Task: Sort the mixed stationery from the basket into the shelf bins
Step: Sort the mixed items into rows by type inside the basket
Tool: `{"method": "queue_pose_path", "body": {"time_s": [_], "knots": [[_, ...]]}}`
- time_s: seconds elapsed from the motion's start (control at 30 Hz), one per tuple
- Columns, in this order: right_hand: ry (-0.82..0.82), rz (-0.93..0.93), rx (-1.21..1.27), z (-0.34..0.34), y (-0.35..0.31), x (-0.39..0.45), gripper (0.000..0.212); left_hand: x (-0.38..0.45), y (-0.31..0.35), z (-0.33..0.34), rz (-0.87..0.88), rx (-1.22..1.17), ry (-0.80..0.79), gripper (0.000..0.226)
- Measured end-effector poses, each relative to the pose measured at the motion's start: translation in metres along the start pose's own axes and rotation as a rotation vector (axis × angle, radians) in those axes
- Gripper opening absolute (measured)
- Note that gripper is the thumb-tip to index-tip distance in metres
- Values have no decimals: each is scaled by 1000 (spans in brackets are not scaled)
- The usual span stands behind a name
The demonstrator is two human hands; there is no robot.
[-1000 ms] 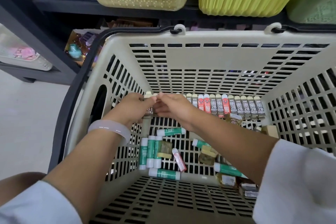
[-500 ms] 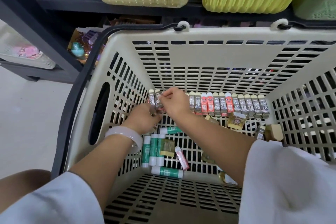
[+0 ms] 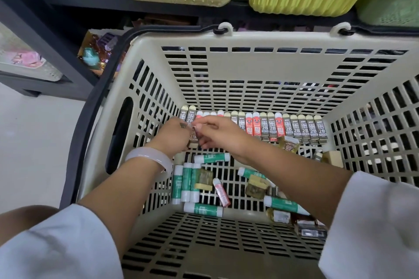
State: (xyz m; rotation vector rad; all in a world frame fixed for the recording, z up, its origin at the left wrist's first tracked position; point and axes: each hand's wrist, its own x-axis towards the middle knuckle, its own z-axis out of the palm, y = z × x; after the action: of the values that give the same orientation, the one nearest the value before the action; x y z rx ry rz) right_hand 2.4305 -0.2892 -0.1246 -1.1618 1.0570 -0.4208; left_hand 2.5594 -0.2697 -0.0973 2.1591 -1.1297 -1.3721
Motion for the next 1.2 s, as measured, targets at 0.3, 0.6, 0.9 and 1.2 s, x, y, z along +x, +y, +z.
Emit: {"method": "queue_pose_path", "body": {"time_s": [0.3,0.6,0.9,1.2], "knots": [[-100,80,239,-13,0,-6,16,-8,1,-2,26,-67,-79,22],[432,64,54,-4,0,24,9,-4,-3,-1,-71,-128,-41,16],[544,11,52,15,3,38,20,4,-7,2,-9,-78,-28,23],[96,28,201,0,0,-13,18,-1,-1,-1,84,-290,64,7]]}}
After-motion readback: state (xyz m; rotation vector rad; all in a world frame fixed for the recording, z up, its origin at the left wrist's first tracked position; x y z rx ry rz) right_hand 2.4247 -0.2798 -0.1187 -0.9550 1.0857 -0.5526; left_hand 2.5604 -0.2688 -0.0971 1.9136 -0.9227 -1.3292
